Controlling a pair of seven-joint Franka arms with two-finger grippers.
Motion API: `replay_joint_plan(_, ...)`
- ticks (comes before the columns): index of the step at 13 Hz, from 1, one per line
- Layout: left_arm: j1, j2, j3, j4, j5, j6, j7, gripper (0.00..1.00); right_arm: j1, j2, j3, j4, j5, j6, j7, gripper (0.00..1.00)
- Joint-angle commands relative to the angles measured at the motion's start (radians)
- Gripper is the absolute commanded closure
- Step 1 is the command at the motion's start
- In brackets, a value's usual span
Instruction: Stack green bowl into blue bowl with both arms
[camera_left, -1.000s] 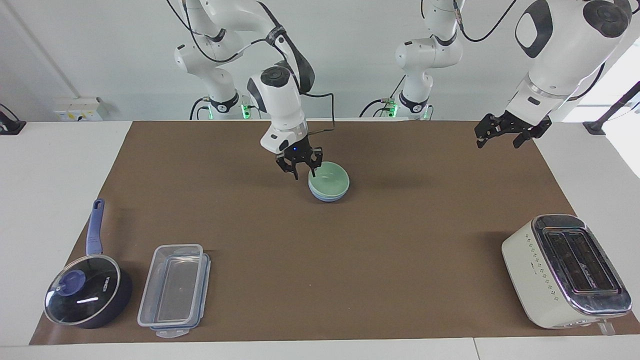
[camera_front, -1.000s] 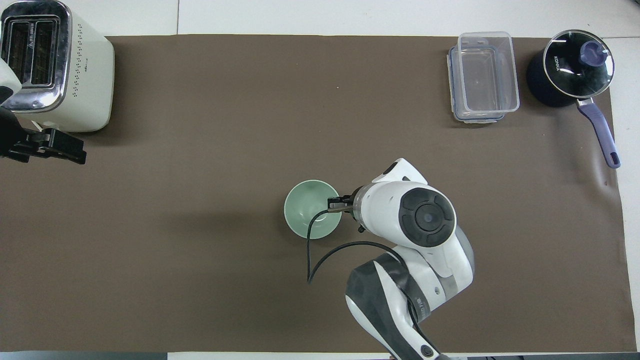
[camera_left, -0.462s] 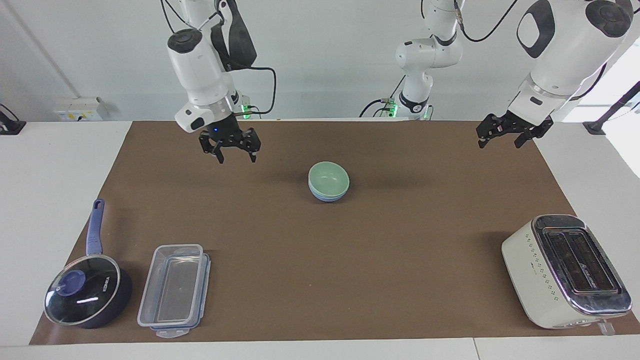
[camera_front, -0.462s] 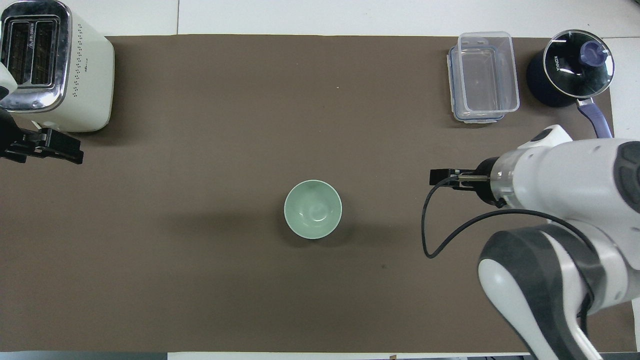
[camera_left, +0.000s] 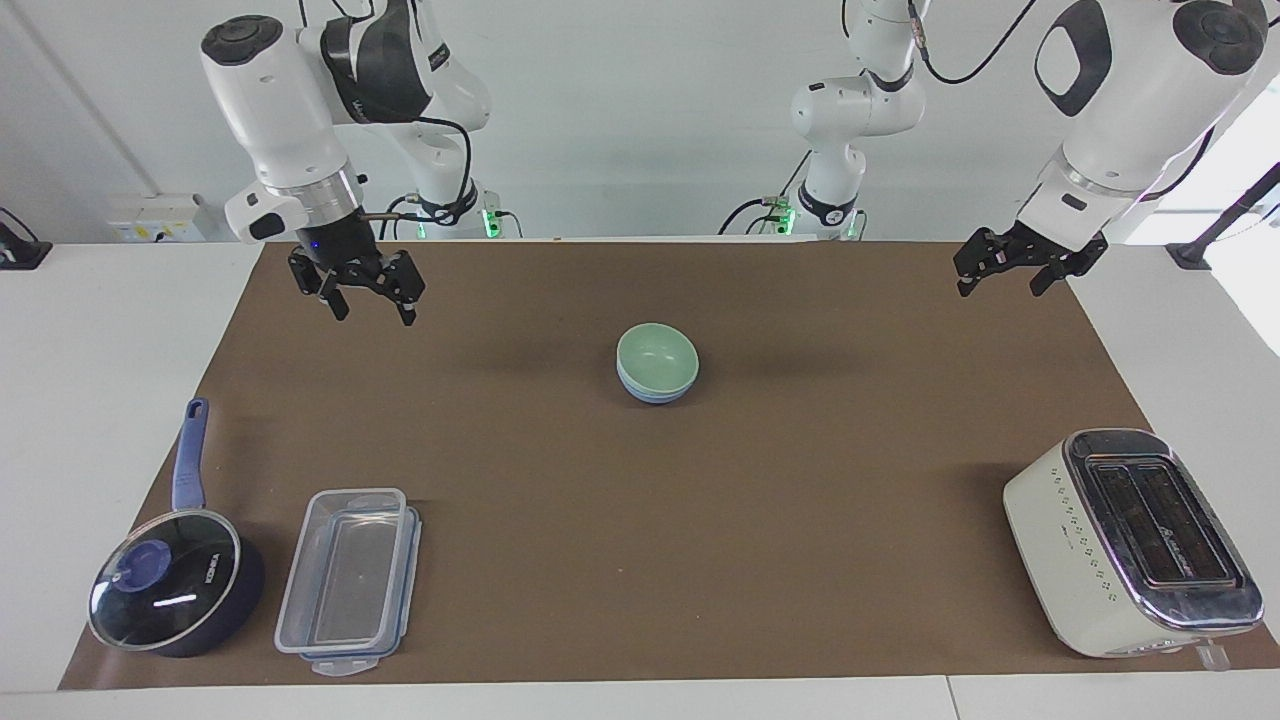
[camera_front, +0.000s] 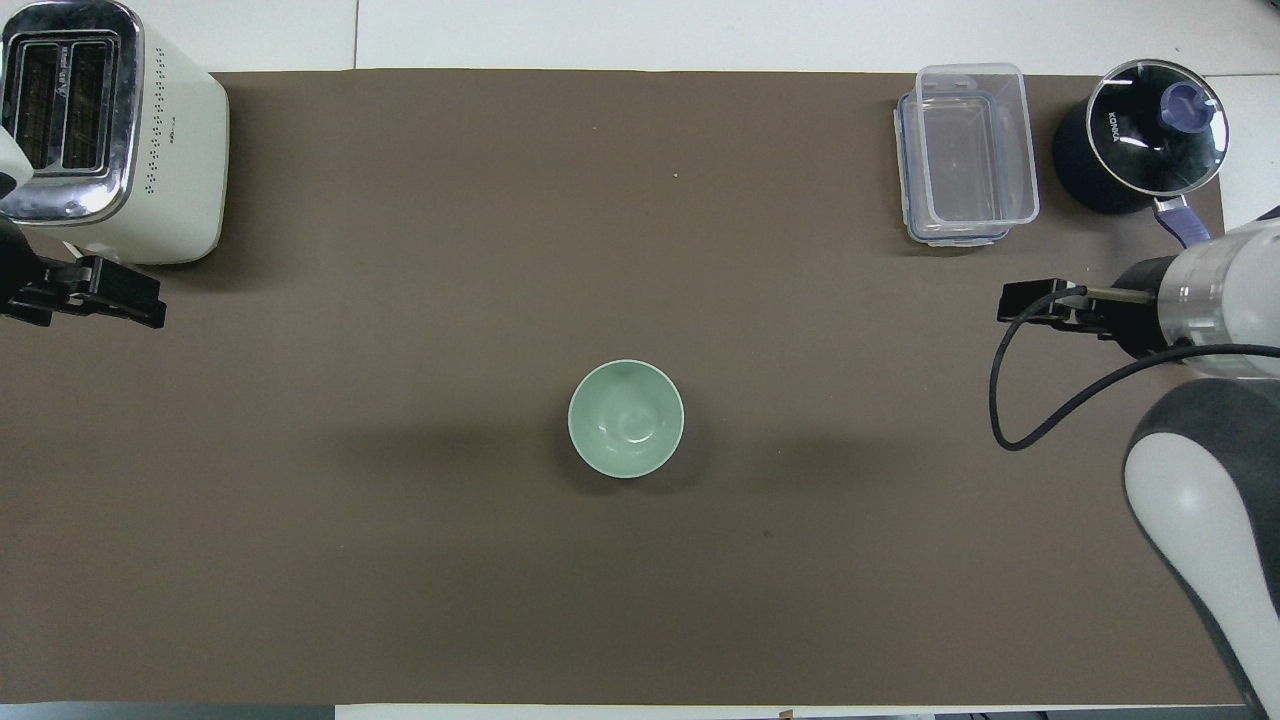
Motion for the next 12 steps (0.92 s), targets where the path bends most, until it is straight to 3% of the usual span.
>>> replay_joint_plan(1, 0.001, -0.017, 0.001, -0.018, 0.023, 0.013, -0.004, 0.0, -0.039, 0.063, 0.012, 0.132, -0.012, -0.116, -0.048, 0.0)
replay_joint_plan(6, -0.008, -0.026, 0.001, -0.02, 0.023, 0.004, -0.003, 0.0, -0.033, 0.121, 0.015, 0.283, -0.066, -0.248, -0.077, 0.0)
replay_joint_plan(12, -0.004, -0.028, 0.0, -0.02, 0.021, 0.008, -0.085, 0.0, -0.032, 0.112, 0.017, 0.279, -0.09, -0.287, -0.073, 0.0)
